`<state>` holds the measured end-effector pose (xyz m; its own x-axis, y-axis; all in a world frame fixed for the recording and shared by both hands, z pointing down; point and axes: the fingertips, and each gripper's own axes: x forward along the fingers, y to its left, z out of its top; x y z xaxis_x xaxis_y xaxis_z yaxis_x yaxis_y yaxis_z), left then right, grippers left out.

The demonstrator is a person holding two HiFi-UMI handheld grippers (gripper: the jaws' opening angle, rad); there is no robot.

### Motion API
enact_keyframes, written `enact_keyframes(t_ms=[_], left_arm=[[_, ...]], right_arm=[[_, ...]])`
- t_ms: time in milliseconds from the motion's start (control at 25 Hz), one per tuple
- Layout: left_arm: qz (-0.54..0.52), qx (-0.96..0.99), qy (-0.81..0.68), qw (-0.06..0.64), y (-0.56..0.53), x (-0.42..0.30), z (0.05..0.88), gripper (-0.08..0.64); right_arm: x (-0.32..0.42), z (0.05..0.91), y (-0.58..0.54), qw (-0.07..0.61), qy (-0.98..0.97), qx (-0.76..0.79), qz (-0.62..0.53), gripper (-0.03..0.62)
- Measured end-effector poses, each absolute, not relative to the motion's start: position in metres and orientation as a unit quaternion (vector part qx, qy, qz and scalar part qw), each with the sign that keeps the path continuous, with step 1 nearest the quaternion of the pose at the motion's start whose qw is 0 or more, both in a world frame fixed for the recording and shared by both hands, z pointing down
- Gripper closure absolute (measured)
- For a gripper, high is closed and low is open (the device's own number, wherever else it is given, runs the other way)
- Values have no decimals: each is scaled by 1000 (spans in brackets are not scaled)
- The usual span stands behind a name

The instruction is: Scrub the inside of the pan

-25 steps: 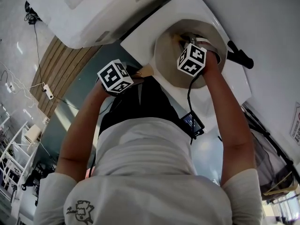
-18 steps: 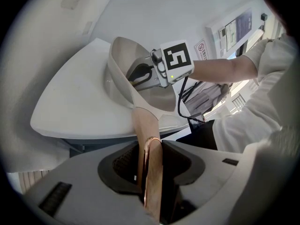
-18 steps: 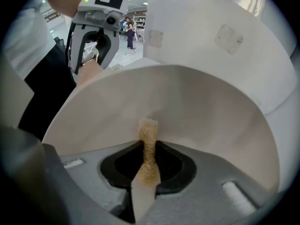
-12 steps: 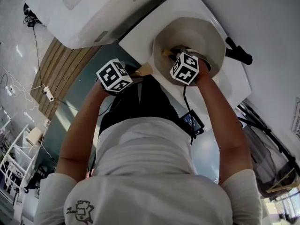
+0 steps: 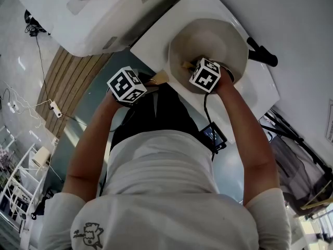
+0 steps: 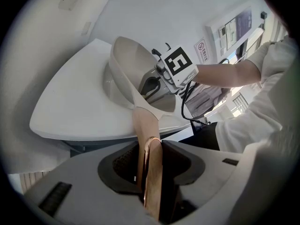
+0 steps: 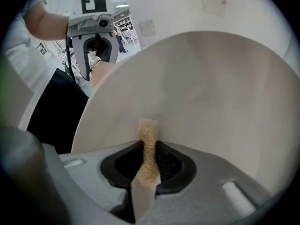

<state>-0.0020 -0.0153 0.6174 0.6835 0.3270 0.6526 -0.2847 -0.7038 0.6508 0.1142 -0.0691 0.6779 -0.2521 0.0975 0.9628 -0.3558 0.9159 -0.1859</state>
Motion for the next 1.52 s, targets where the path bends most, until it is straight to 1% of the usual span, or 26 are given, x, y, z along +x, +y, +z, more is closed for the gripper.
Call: enact_keyframes(t_ms=[200, 320, 440, 520, 640, 800, 1000, 1120, 1320, 1520], left_arm=[[402, 834, 9, 378, -17, -3, 616, 413], [408, 833, 6, 373, -18, -3, 616, 413], [416, 834, 5, 362, -17, -2, 616, 413], [422, 835, 5, 354, -14, -1, 616, 410], [432, 833, 2, 345, -12, -1, 614, 408], [446, 833, -6, 327, -14, -3, 612, 403], [439, 841, -16, 316, -23, -6, 600, 405], [434, 849, -11, 300, -29, -4, 588, 403], [420, 865, -5, 276, -36, -5, 558, 404], [375, 889, -5, 264, -38, 0, 515, 404]], right_arm=[[131, 680, -55, 633, -737, 82, 222, 518], [152, 675, -48, 668, -696, 88, 247, 518], [172, 671, -45, 689, -668, 101, 263, 517], [180, 666, -46, 690, -664, 117, 264, 517], [183, 652, -49, 674, -672, 146, 269, 515], [174, 631, -59, 625, -698, 198, 286, 515], [157, 609, -61, 511, -736, 269, 354, 515], [152, 598, -58, 476, -741, 293, 372, 514], [139, 567, -60, 405, -752, 348, 387, 514], [129, 530, -59, 318, -763, 392, 403, 514]])
